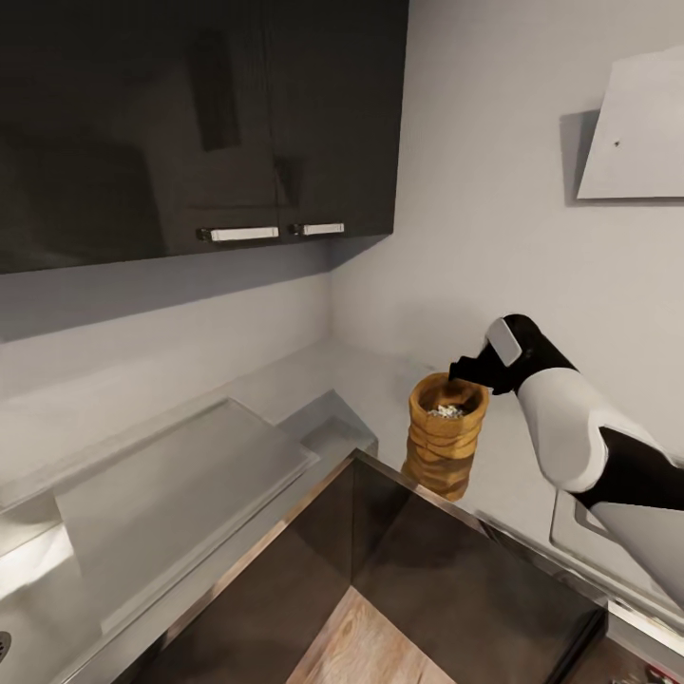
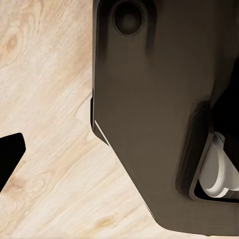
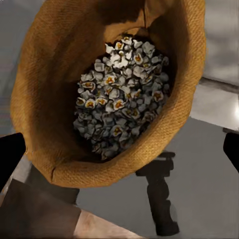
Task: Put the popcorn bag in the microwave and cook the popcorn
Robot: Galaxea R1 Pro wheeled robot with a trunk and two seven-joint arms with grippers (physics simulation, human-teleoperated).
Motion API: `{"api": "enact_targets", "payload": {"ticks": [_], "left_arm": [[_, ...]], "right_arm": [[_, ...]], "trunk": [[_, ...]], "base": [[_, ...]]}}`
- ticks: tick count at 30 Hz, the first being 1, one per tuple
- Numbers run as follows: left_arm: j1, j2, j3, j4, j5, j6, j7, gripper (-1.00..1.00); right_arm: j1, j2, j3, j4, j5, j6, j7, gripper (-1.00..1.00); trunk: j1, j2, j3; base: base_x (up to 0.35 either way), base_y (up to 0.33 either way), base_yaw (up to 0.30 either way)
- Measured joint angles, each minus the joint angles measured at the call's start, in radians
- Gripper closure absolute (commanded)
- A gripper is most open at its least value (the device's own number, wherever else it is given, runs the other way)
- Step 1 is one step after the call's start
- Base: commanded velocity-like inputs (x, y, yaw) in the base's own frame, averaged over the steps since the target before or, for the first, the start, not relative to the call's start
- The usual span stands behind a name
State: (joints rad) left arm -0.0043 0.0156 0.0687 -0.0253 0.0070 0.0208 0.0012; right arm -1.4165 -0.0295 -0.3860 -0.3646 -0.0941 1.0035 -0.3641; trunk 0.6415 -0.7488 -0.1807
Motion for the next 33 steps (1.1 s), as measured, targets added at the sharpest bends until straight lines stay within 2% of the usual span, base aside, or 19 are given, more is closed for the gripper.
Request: {"api": "enact_targets", "payload": {"ticks": [2,7,12,16,19,23,25,27,33], "left_arm": [[0.000,0.000,0.000,0.000,0.000,0.000,0.000,-1.00],[0.000,0.000,0.000,0.000,0.000,0.000,0.000,-1.00],[0.000,0.000,0.000,0.000,0.000,0.000,0.000,-1.00],[0.000,0.000,0.000,0.000,0.000,0.000,0.000,-1.00],[0.000,0.000,0.000,0.000,0.000,0.000,0.000,-1.00],[0.000,0.000,0.000,0.000,0.000,0.000,0.000,-1.00],[0.000,0.000,0.000,0.000,0.000,0.000,0.000,-1.00],[0.000,0.000,0.000,0.000,0.000,0.000,0.000,-1.00],[0.000,0.000,0.000,0.000,0.000,0.000,0.000,-1.00]], "right_arm": [[0.000,0.000,-0.015,0.000,0.000,0.000,-0.030,-1.00],[0.000,0.000,-0.031,0.000,0.001,-0.001,-0.188,-1.00],[0.000,0.000,-0.033,0.000,0.000,-0.001,-0.220,-1.00],[0.000,0.000,-0.045,0.000,0.000,-0.002,-0.296,-1.00],[0.000,0.000,-0.072,0.000,-0.001,-0.002,-0.316,-1.00],[0.000,0.000,-0.171,0.001,-0.002,-0.002,-0.323,-1.00],[0.000,0.000,-0.199,0.001,-0.002,-0.001,-0.324,-1.00],[0.000,0.000,-0.214,0.001,-0.002,0.000,-0.325,-1.00],[0.000,0.000,-0.220,0.004,-0.002,0.001,-0.326,-1.00]], "trunk": [[0.000,0.000,0.000],[0.000,0.000,0.000],[0.000,0.000,0.000],[0.000,0.000,0.000],[0.000,0.000,0.000],[0.000,0.000,0.000],[0.000,0.000,0.000],[0.000,0.000,0.000],[0.000,0.000,0.000]], "base": [[0.000,0.000,0.000],[0.000,0.000,0.000],[0.000,0.000,0.000],[0.000,0.000,0.000],[0.000,0.000,0.000],[0.003,0.000,0.000],[0.140,0.000,0.000],[0.280,0.000,0.000],[0.234,0.000,0.000]]}}
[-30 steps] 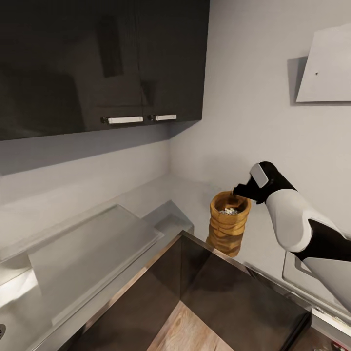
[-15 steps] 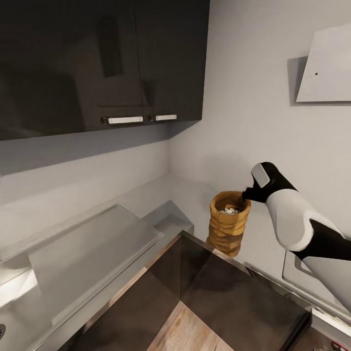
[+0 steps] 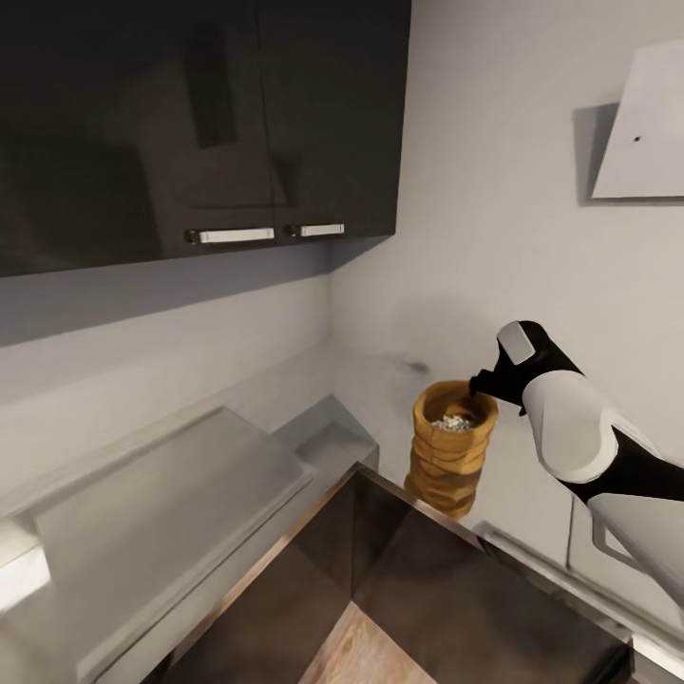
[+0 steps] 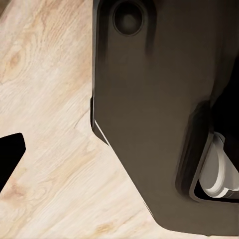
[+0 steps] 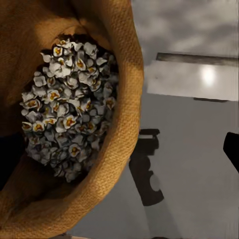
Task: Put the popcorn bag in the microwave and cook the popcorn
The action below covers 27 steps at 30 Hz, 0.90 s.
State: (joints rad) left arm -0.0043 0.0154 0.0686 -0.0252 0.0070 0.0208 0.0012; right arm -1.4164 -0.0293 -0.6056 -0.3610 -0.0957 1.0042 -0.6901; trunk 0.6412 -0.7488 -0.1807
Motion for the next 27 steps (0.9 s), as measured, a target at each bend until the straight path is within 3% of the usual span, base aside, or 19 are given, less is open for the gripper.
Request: {"api": "enact_targets", "payload": {"ticks": [9,19,27], "left_arm": [[0.000,0.000,0.000,0.000,0.000,0.000,0.000,-1.00],[0.000,0.000,0.000,0.000,0.000,0.000,0.000,-1.00],[0.000,0.000,0.000,0.000,0.000,0.000,0.000,-1.00]], "right_arm": [[0.000,0.000,0.002,0.004,0.001,-0.001,-0.004,-1.00],[0.000,0.002,0.001,0.069,0.001,-0.003,-0.077,-1.00],[0.000,0.003,-0.006,0.082,0.001,-0.003,-0.082,-1.00]], "trunk": [[0.000,0.000,0.000],[0.000,0.000,0.000],[0.000,0.000,0.000]], "base": [[0.015,0.000,0.000],[0.123,0.076,0.000],[0.007,0.005,0.000]]}}
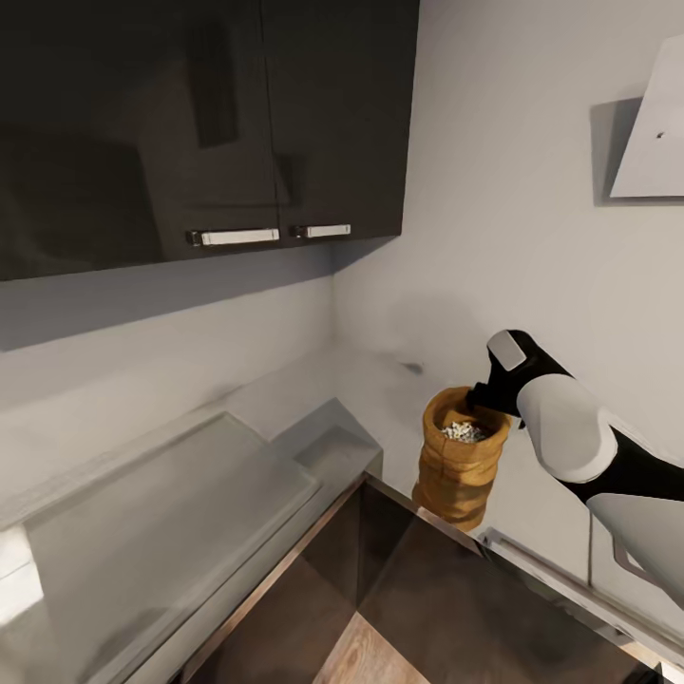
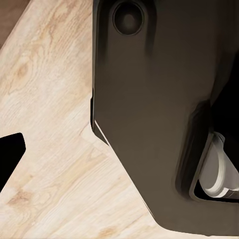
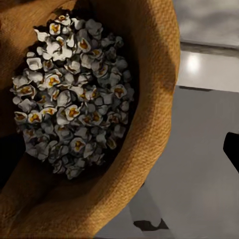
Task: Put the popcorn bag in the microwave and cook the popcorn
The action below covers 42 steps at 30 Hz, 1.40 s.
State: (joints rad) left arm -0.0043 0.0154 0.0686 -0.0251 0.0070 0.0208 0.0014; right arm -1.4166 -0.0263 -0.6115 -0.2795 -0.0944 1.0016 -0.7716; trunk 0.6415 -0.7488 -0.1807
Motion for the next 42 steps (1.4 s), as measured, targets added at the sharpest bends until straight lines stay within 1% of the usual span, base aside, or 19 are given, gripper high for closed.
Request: {"api": "enact_targets", "payload": {"ticks": [4,10,12,13,15,18,33,37,42], "left_arm": [[0.000,0.000,0.000,0.000,0.000,0.000,0.000,-1.00],[0.000,0.000,0.000,0.000,0.000,0.000,0.000,-1.00],[0.000,0.000,0.000,0.000,0.000,0.000,0.000,-1.00],[0.000,0.000,0.000,0.000,0.000,0.000,0.000,-1.00],[0.000,0.000,0.000,0.000,0.000,0.000,0.000,-1.00],[0.000,0.000,0.000,0.000,0.000,0.000,0.000,-1.00],[0.000,0.000,0.000,0.000,0.000,0.000,0.000,-1.00],[0.000,0.000,0.000,0.000,0.000,0.000,0.000,-1.00],[0.000,0.000,0.000,0.000,0.000,0.000,0.000,-1.00]], "right_arm": [[0.000,0.000,-0.011,0.034,-0.001,0.000,-0.001,-1.00],[0.000,0.000,-0.016,0.048,-0.001,0.000,-0.001,-1.00],[0.000,0.000,-0.035,0.048,-0.001,0.000,-0.001,-1.00],[0.000,0.000,-0.056,0.048,-0.002,0.000,-0.001,-1.00],[0.000,-0.001,-0.081,0.049,-0.001,0.000,-0.001,-1.00],[0.000,-0.001,-0.097,0.049,0.000,0.000,-0.002,-1.00],[0.004,-0.001,-0.103,0.054,0.000,-0.001,-0.004,-1.00],[0.005,-0.001,-0.105,0.089,0.000,-0.004,-0.004,-1.00],[0.005,-0.002,-0.105,0.101,0.000,-0.005,-0.004,-1.00]], "trunk": [[0.000,0.000,0.000],[0.000,0.000,0.000],[0.000,0.000,0.000],[0.000,0.000,0.000],[0.000,0.000,0.000],[0.000,0.000,0.000],[0.000,0.000,0.000],[0.000,0.000,0.000],[0.000,0.000,-0.002]], "base": [[0.000,0.000,0.000],[0.000,0.000,0.000],[0.000,0.000,0.000],[0.000,0.000,0.000],[0.000,0.000,0.000],[0.000,0.000,0.000],[0.000,0.000,0.000],[0.000,0.000,0.000],[0.000,0.000,0.000]]}}
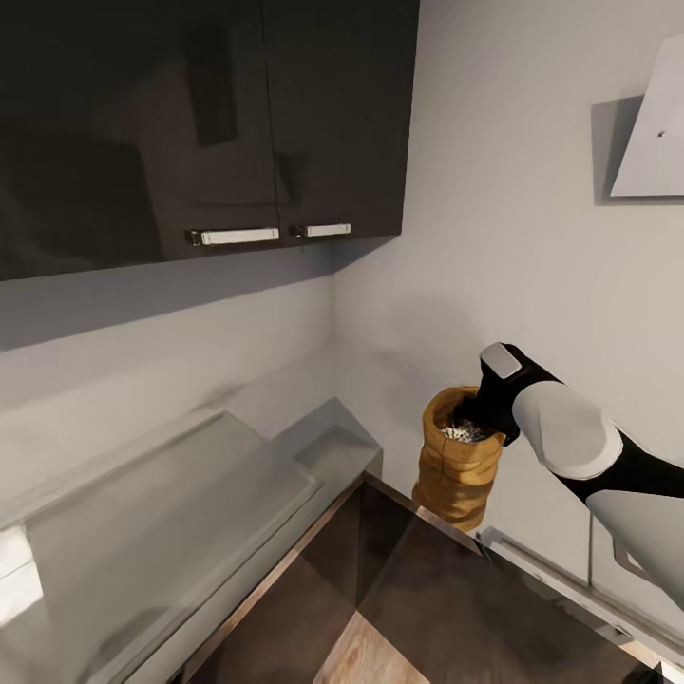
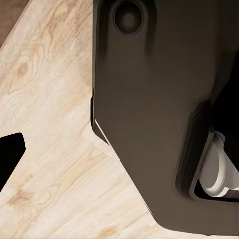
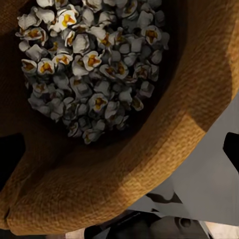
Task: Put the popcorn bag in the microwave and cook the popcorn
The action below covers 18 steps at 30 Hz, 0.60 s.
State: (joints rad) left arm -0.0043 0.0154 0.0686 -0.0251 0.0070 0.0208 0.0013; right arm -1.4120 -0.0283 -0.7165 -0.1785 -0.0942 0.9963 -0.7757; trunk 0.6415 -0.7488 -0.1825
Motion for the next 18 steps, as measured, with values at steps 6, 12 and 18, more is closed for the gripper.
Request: {"api": "enact_targets", "payload": {"ticks": [6,12,18], "left_arm": [[0.000,0.000,0.000,0.000,0.000,0.000,0.000,-1.00],[0.000,0.000,0.000,0.000,0.000,0.000,0.000,-1.00],[0.000,0.000,0.000,0.000,0.000,0.000,0.000,-1.00]], "right_arm": [[0.000,-0.003,0.000,0.001,0.000,-0.001,0.000,-1.00],[0.000,-0.013,-0.001,0.001,0.000,-0.002,0.000,-1.00],[0.000,-0.031,-0.002,0.001,0.000,-0.002,0.000,-1.00]], "trunk": [[0.000,0.000,-0.008],[0.000,0.000,-0.016],[0.000,0.000,-0.024]], "base": [[0.000,0.000,0.000],[0.000,0.000,0.000],[0.000,0.000,0.000]]}}
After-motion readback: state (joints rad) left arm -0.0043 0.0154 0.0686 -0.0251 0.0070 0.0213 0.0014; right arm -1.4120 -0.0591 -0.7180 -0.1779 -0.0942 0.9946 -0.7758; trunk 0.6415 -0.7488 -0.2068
